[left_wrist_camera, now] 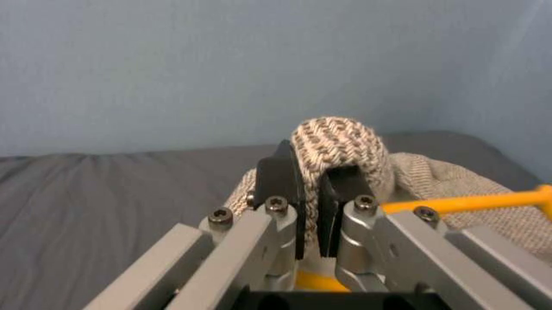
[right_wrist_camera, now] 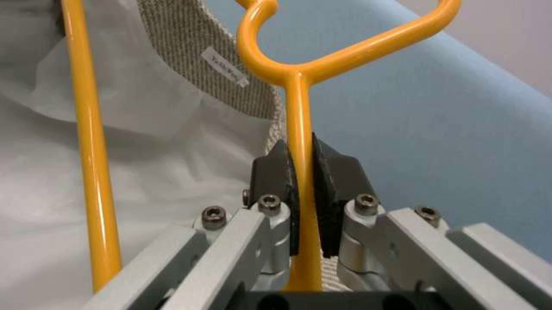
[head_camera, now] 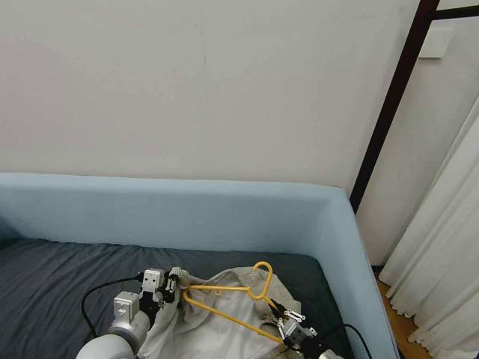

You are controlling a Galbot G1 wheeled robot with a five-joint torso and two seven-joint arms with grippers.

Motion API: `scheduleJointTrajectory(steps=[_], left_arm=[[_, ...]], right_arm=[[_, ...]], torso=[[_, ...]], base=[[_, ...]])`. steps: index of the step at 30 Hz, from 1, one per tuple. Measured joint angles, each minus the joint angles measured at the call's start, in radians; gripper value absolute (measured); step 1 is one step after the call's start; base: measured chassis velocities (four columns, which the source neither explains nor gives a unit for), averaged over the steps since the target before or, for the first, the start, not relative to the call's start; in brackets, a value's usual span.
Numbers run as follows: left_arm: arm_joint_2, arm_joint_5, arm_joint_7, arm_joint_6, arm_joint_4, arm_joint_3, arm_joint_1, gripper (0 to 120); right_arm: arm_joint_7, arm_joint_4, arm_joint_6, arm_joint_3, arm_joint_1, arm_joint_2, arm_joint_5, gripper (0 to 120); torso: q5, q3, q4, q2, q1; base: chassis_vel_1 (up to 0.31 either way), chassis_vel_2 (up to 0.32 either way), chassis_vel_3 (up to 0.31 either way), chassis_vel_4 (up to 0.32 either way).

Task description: Pick up the clothes from the sofa and hang them on the clothes hanger.

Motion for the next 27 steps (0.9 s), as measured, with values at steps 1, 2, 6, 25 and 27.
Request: scheduleJointTrajectory(steps=[1,2,6,25,27], left_arm=[[0.001,0.0,0.0,0.0,-0.005,0.005,0.0,2],[0.002,0.0,0.0,0.0,-0.01,0.015,-0.003,2],[0.003,0.0,0.001,0.0,-0.016,0.043,-0.021,2],[-0.075,-0.009,0.046,-0.084,0.147,0.327,-0.321,2],[-0.095,0.006,0.044,-0.083,0.152,0.346,-0.337,2]], right_arm=[[0.007,-0.011,-0.007,-0.011,0.014,0.013,0.002,4],[0.015,-0.026,-0.014,-0.023,0.029,0.025,0.005,4],[0.026,-0.067,-0.017,-0.033,0.061,0.043,0.008,4],[0.039,-0.151,-0.016,-0.054,0.155,0.084,0.029,4],[0.038,-0.147,-0.018,-0.051,0.156,0.088,0.038,4]], torso=[[0.0,0.0,0.0,0.0,0.0],[0.0001,0.0,0.0001,0.0,0.0],[0.0,0.0,-0.0001,0.0,0.0],[0.0001,0.0,0.0,0.0,0.0],[0.0002,0.0,-0.0005,0.0,0.0]], base=[[0.0,0.0,0.0,0.0],[0.0,0.0,0.0,0.0],[0.0,0.0,0.0,0.0],[0.0,0.0,0.0,0.0],[0.0,0.0,0.0,0.0]])
